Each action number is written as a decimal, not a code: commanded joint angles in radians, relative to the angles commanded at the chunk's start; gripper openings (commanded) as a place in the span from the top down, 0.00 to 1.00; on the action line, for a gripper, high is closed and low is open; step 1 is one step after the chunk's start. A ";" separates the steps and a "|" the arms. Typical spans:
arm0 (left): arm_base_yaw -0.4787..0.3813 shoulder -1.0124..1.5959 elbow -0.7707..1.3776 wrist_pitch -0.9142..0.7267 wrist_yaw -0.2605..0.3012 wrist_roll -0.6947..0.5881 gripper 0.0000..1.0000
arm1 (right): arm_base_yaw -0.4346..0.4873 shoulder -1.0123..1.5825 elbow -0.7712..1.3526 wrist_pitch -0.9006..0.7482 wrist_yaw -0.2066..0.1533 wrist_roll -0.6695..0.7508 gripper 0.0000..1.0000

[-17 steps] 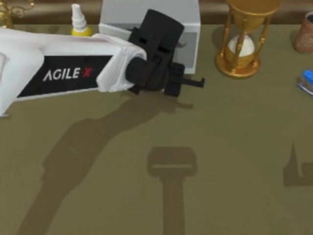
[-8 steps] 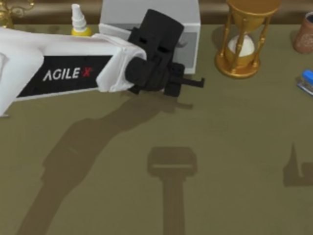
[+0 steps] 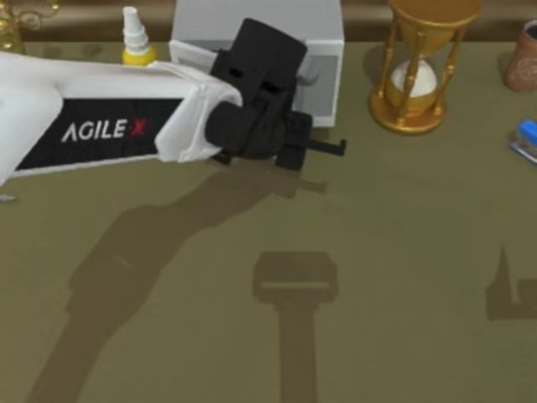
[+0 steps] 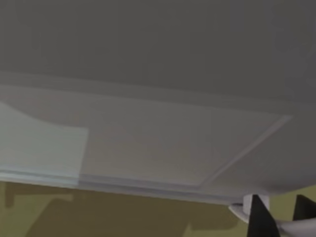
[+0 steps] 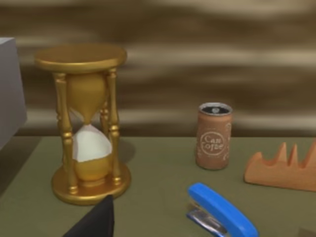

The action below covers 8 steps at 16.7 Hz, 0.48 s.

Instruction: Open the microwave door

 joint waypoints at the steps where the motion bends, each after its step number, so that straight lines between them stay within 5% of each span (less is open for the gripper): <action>1: 0.003 -0.007 -0.011 0.006 0.008 0.012 1.00 | 0.000 0.000 0.000 0.000 0.000 0.000 0.00; 8: 0.008 -0.012 -0.026 0.009 0.017 0.026 1.00 | 0.000 0.000 0.000 0.000 0.000 0.000 0.00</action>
